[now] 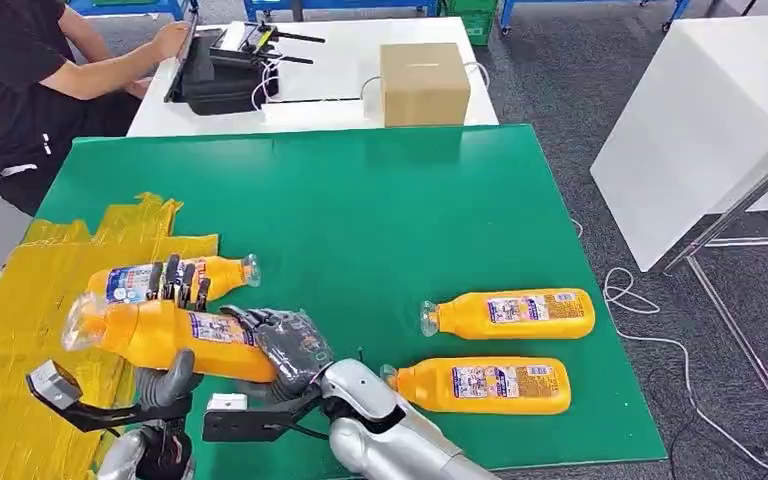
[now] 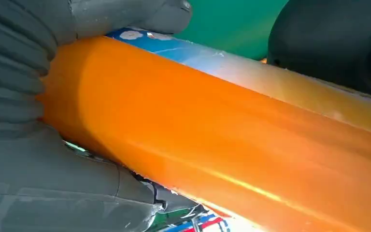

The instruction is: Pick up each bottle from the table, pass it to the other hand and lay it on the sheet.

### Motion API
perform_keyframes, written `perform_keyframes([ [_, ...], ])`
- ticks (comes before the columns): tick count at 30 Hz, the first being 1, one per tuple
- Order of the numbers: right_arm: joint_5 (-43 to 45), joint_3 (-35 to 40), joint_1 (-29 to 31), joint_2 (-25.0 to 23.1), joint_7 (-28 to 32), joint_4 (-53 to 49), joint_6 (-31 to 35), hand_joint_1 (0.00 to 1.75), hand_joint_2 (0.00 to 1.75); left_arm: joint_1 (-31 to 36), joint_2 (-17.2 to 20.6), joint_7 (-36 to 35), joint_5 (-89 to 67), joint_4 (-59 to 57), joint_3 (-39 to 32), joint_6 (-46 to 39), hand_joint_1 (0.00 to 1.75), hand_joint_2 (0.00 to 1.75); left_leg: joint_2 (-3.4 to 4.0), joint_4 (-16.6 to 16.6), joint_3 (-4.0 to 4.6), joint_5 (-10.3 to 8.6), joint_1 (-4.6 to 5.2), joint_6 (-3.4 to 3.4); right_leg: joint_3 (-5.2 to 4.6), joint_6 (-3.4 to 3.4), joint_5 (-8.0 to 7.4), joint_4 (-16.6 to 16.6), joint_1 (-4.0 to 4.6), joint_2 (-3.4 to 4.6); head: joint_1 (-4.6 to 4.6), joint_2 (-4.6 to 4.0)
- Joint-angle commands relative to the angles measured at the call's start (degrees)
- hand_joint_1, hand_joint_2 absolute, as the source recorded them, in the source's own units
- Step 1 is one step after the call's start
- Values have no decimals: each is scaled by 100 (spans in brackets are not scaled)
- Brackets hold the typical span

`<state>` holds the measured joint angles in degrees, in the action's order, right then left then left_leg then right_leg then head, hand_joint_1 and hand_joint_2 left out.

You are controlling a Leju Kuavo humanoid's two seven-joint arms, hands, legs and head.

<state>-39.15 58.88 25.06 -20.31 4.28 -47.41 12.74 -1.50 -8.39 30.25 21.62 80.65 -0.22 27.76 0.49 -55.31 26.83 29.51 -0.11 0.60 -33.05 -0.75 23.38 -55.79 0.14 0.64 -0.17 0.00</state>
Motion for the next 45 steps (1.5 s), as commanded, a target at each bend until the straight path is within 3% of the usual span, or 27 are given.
perform_keyframes([
  [1, -126, 1023, -192, 31, 253, 332, -138, 175, 175, 630, -9, -98, -34, -437, 122, -26, 2, 175, -39, 12, -13, -2, -9, -4, 27, -3, 7, 16, 9, -40, -2, 0],
  [3, -126, 1023, -192, 31, 253, 332, -138, 175, 175, 630, -9, -98, -34, -437, 122, -26, 2, 175, -44, 11, -15, -1, -13, -6, 30, -3, 9, 17, 12, -44, -2, 0],
  [4, -126, 1023, -192, 31, 253, 332, -138, 175, 175, 630, -9, -98, -34, -437, 122, -26, 47, 175, -35, 10, -12, -2, -8, -4, 24, -3, 7, 13, 7, -36, -2, 0],
  [5, -126, 1020, -193, 31, 261, 341, -147, 175, 175, 647, -12, -98, -31, -464, 112, -32, 161, 175, -42, 13, -18, -1, -11, -5, 32, -4, 9, 17, 10, -43, 0, 0],
  [6, -126, 1017, -193, 31, 269, 342, -153, 175, 175, 657, -16, -97, -28, -482, 105, -35, 175, 175, -35, 9, -11, -2, -9, -3, 23, -3, 6, 12, 8, -36, -2, 0],
  [14, -102, 856, -169, 31, 269, 475, -105, 175, 175, 695, -20, -81, 5, -538, 52, 6, 175, 175, -34, 7, -6, -4, -7, -3, 17, -3, 4, 10, 6, -34, -2, 0],
  [26, -307, -2, -198, 68, 391, 544, 152, 173, 175, 665, 9, -25, -98, -461, 54, 30, 175, 175, -31, 5, -4, -5, -6, -2, 13, -3, 3, 9, 5, -31, 0, 0],
  [27, -382, -145, -230, 118, 397, 438, 264, 93, 175, 635, 20, 54, -259, -381, 25, -92, 175, 175, -45, 7, -7, -6, -9, -3, 22, -4, 4, 13, 8, -45, -4, 0],
  [28, -413, -241, -248, 177, 398, 326, 245, 0, 175, 603, 34, 95, -394, -304, -5, -200, 175, 175, -40, 5, -5, -5, -8, -2, 17, -4, 3, 12, 7, -40, -2, 0],
  [34, -432, -431, -331, 332, 427, -94, 200, 0, 175, 533, 73, 180, -653, -144, -103, -429, 175, 175, -22, 0, 1, -1, -9, -2, 9, -3, 1, 6, 6, -21, 0, 0],
  [35, -418, -514, -397, 363, 464, -239, 208, 0, 0, 513, 107, 271, -977, -79, -100, -675, 175, 175, -27, 1, -3, 0, -10, -2, 15, -5, 3, 7, 8, -27, -2, 0],
  [39, -391, -1067, -751, 1018, 451, -1802, 89, 0, 0, 217, 447, 598, -2532, 568, -355, -1992, 175, 175, -20, -1, 3, 0, -10, -1, 7, -4, 1, 7, 8, -19, -2, 0],
  [40, -382, -1253, -901, 1293, 407, -2365, -3, 0, 0, 107, 498, 624, -3474, 860, -585, -2658, 175, 175, -25, 0, 0, 2, -15, -2, 15, -6, 3, 11, 12, -25, 0, 0],
  [43, -316, -1580, -1189, 1772, 427, -3177, -194, 0, 0, -141, 634, 551, -4219, 1355, -876, -3147, 175, 175, -9, 0, 3, 5, -13, 0, 9, -5, 1, 6, 8, -8, -4, 0],
  [45, -258, -1780, -1402, 2185, 489, -3626, -340, 0, 0, -425, 850, 386, -5849, 1658, -1029, -4347, 175, 175, -17, 5, -3, 5, -11, 0, 15, -6, 4, 10, 5, -15, -4, 0],
])
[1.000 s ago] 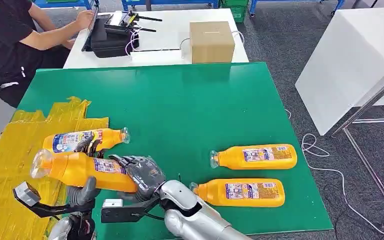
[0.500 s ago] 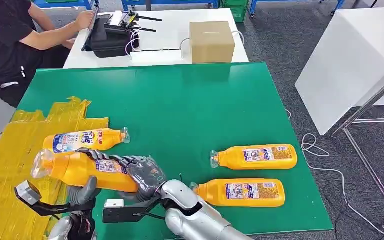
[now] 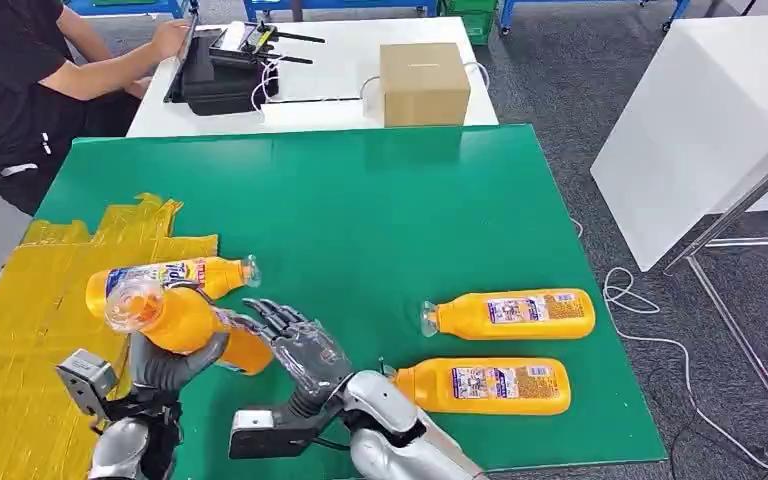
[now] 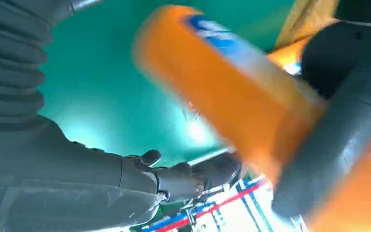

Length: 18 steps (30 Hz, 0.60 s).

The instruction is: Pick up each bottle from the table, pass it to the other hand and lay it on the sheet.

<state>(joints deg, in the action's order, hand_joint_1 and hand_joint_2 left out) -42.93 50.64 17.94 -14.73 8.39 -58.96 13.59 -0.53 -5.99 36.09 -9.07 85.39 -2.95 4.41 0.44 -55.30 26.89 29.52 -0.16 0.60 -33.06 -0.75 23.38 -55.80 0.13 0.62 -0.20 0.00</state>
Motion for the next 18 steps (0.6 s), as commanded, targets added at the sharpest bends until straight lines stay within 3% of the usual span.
perform_keyframes([
  [1, 183, -1020, -748, 1797, 107, -2586, -496, 0, 0, -670, 661, -251, -2970, 1297, -733, -2191, 175, 175, -17, 3, -11, 7, -8, 1, 21, -8, 7, 11, 8, -19, 2, 0],
  [2, 207, -1098, -847, 2035, 148, -2757, -557, 0, 0, -871, 816, -552, -3826, 1355, -702, -2647, 175, 175, -16, 4, -8, 4, -5, 2, 17, -8, 5, 12, 5, -18, 0, 0],
  [4, 354, -1225, -1007, 2292, 348, -3015, -607, 0, 0, -1093, 1020, -750, -4283, 1333, -567, -2728, 175, 175, -6, 7, -13, 7, -4, 2, 20, -8, 4, 14, 3, -8, 0, 0],
  [5, 287, -1211, -1015, 2421, 365, -3138, -619, 0, 0, -1165, 1172, -1201, -5260, 1179, -452, -2858, 175, 175, -11, 11, -21, 10, -4, 4, 29, -11, 7, 18, 3, -14, 2, 0],
  [6, 278, -1219, -1025, 2468, 355, -3212, -631, 0, 175, -1187, 1193, -1252, -5305, 1101, -364, -2946, 175, 175, -12, 7, -12, 9, 0, 3, 18, -7, 6, 12, -2, -14, 0, 0],
  [10, 263, -1282, -839, 2764, 142, -3363, -798, 0, 175, -921, 1577, -2031, -6296, 87, 433, -2929, 175, 175, -22, 7, -9, 5, 6, 3, 15, -7, 5, 11, -8, -24, 0, 0],
  [18, 279, -1312, -817, 2751, 144, -3298, -814, 0, 175, -840, 1626, -2128, -6306, -26, 549, -3017, 175, 175, -11, 7, -11, 9, 4, 7, 19, -5, 3, 11, -6, -13, 0, 0],
])
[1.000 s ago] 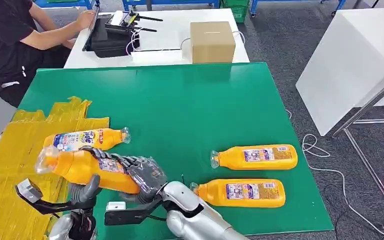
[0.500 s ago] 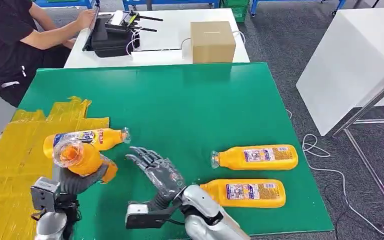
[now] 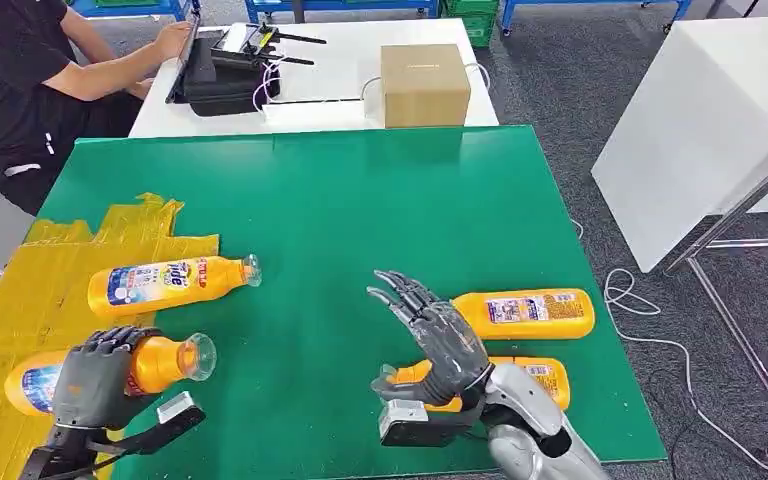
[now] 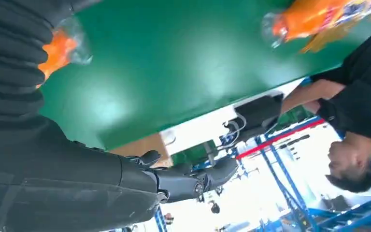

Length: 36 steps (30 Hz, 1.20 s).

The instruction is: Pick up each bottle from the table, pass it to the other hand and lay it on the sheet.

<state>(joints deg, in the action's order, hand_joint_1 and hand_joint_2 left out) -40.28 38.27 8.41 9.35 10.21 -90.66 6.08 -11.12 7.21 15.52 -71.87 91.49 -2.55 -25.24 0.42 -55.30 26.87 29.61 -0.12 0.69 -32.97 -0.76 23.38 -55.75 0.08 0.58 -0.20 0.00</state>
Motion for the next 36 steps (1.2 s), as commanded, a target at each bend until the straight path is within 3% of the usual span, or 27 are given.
perform_keyframes([
  [1, 14, -76, 136, 343, -37, -129, -63, 0, 175, 219, 305, -71, -26, -637, 510, -52, 175, 175, -7, 6, -7, 0, 0, -1, 7, -3, 2, 4, -1, -8, 0, 0],
  [4, -5, -73, 240, 419, -200, 23, -167, 0, 175, 312, 394, -196, -57, -848, 738, 106, 175, 175, -10, 6, -13, 0, 0, -1, 6, -4, 4, 2, 0, -11, 0, 0],
  [11, -197, 82, 747, 1194, -580, 637, -850, 0, 175, 646, 559, -285, -18, -1660, 1245, 79, 175, 175, -14, 12, -18, -6, -3, 1, 26, -10, -6, 19, 1, -15, 0, 0],
  [14, -167, 61, 767, 1223, -568, 655, -871, 0, 175, 644, 573, -285, -11, -1664, 1243, 81, 175, 175, -9, 8, -11, -3, 1, 1, 19, -7, -2, 12, -10, -11, 2, 0],
  [15, -167, 155, 860, 1322, -665, 678, -1007, 0, 175, 627, 741, -205, 5, -1635, 1393, 280, 0, 175, -5, 7, -11, -2, 3, 1, 16, -5, 0, 8, -12, -6, 0, 0],
  [16, -128, 238, 1007, 1391, -744, 769, -1126, 0, 175, 618, 936, -288, -180, -1660, 1549, 271, 0, 0, -8, 11, -17, -1, 1, 0, 23, -6, 0, 12, -10, -10, 0, 0],
  [19, -68, 399, 1195, 1698, -905, 872, -1444, 0, 175, 630, 884, -250, 32, -1670, 1496, 113, 0, 0, 4, 7, -14, 0, 4, -1, 14, -3, 0, 4, -13, 2, 0, 0],
  [23, 139, 801, 1543, 2494, -1104, 694, -1936, 0, 175, 549, 867, -213, 137, -1458, 1396, -29, 0, 0, -10, -3, -2, 0, 4, 3, 6, -7, 1, 1, -10, -12, -2, 0],
  [27, 529, 512, 1207, 3072, -1063, -51, -1891, 0, 175, 304, 734, -207, 175, -1099, 1156, -265, 0, 0, -17, -4, -1, 4, 5, 4, 9, -9, 6, -1, -11, -18, -2, 0],
  [31, 622, 449, 1133, 3160, -1062, -198, -1923, 0, 175, 277, 715, -184, 178, -1059, 1131, -300, 0, 0, -15, -2, -3, 6, 4, 3, 10, -7, 7, 0, -13, -16, 0, 0],
  [34, 1262, 104, 791, 3607, -697, -813, -1872, 0, 175, 242, 661, -58, 317, -1050, 979, -414, 0, 0, -20, -3, -1, 4, 6, 4, 6, -6, 7, -2, -16, -21, 0, 0],
  [36, 1262, 104, 791, 3607, -697, -813, -1872, 0, 175, 242, 661, -58, 317, -1050, 979, -414, 0, 0, -22, -3, -2, 5, 6, 3, 8, -6, 8, -2, -15, -23, 0, 0],
])
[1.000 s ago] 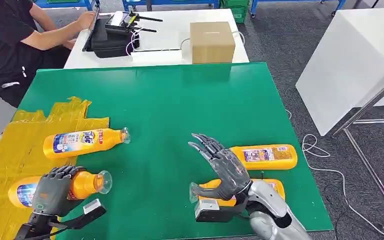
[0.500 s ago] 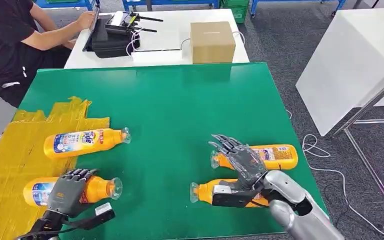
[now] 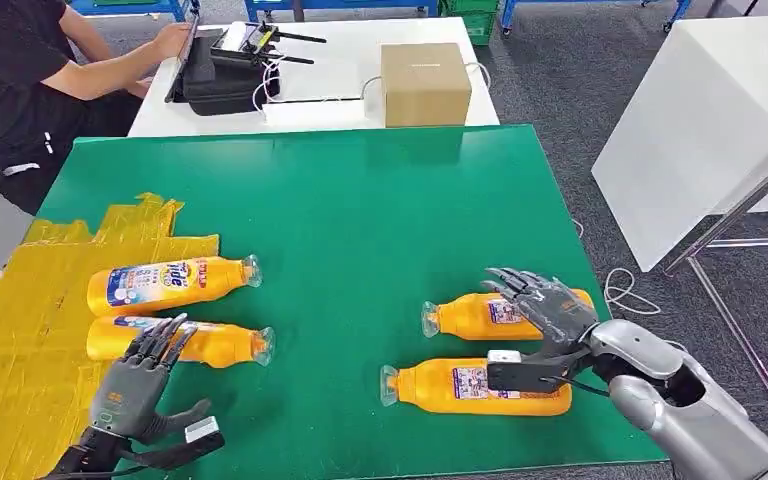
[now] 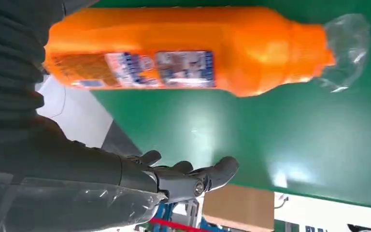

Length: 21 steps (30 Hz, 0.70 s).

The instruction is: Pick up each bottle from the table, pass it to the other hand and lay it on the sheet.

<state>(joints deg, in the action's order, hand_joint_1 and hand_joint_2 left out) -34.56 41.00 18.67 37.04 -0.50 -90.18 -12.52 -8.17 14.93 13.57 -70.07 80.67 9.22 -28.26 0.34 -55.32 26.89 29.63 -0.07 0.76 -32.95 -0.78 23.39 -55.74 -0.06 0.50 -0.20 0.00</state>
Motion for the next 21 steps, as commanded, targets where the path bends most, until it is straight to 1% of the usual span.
perform_keyframes([
  [1, 690, -169, -235, 838, 374, -861, -12, 0, 175, -53, -111, 137, 138, 32, -199, -112, 0, 0, -14, -1, -3, 2, 1, -4, 6, -4, 8, -3, -2, -14, 0, 0],
  [8, 690, -169, -235, 838, 374, -861, -12, 0, 175, -53, -111, 137, 138, 32, -199, -112, 0, 0, -14, -1, -3, 2, 1, -4, 6, -4, 8, -3, -2, -14, 0, 0],
  [10, 757, -341, -440, 842, 440, -1032, 33, 0, 175, -71, -124, 179, 154, 35, -256, -125, 0, 0, -17, -2, -8, 5, -2, -5, 12, -5, 10, -2, 1, -18, -2, 0],
  [11, 833, -564, -694, 705, 669, -1139, 104, 0, 175, -107, -162, 261, 222, 59, -334, -156, 0, 0, -14, -2, -1, 3, 2, -3, 4, -4, 7, -4, -2, -15, -2, 0],
  [12, 884, -860, -1166, 437, 1164, -1376, 299, 0, 175, -194, -233, 375, 273, 130, -467, -250, 0, 0, -23, -3, -1, 4, 1, -2, 6, -4, 10, -4, -1, -24, -2, 0],
  [13, 978, -1016, -1489, 265, 1400, -1561, 409, 0, 175, -266, -262, 427, 294, 214, -527, -328, 0, 0, -30, -4, -8, 8, -4, -4, 16, -5, 14, -2, 4, -31, -2, 0],
  [14, 1484, -1890, -3053, 1040, 1930, -2696, 120, 0, 175, -317, -282, 617, 591, 326, -731, -656, 0, 0, -24, 6, -12, 4, -7, -5, 17, -2, 7, 9, 7, -24, 0, 0],
  [15, 1460, -1911, -3065, 1049, 1897, -2696, 95, 0, 175, -307, -305, 640, 612, 316, -744, -706, 0, 0, -24, 11, -13, 2, -7, -4, 19, -1, 4, 14, 8, -21, 0, 0],
  [16, 1257, -1889, -3031, 1099, 1694, -2641, 25, 0, 175, -300, -346, 694, 654, 323, -767, -771, 0, 0, -26, 14, -18, 6, -9, -7, 22, -1, 6, 15, 13, -19, 0, 0],
  [17, 1008, -1762, -2839, 1018, 1544, -2428, -15, 0, 175, -296, -400, 705, 654, 351, -761, -840, 0, 0, -38, 4, 0, 6, -7, -3, 9, -3, 9, 3, 12, -28, -2, 0],
  [18, 986, -1707, -2767, 989, 1558, -2350, -23, 0, 175, -296, -402, 714, 647, 360, -743, -858, 0, 0, -50, -2, -13, 15, -12, -1, 31, -14, 15, 11, 17, -44, -2, 0],
  [20, 953, -1633, -2663, 938, 1562, -2248, -32, 0, 175, -307, -410, 717, 645, 373, -728, -869, 0, 0, -35, 2, -13, 11, -11, 0, 28, -13, 6, 16, 12, -29, 0, 0],
  [21, 747, -1518, -2539, 911, 1403, -2137, -38, 0, 175, -305, -390, 732, 648, 371, -688, -829, 0, 0, -28, 8, -17, 8, -11, 0, 31, -11, 2, 21, 12, -24, 0, 0],
])
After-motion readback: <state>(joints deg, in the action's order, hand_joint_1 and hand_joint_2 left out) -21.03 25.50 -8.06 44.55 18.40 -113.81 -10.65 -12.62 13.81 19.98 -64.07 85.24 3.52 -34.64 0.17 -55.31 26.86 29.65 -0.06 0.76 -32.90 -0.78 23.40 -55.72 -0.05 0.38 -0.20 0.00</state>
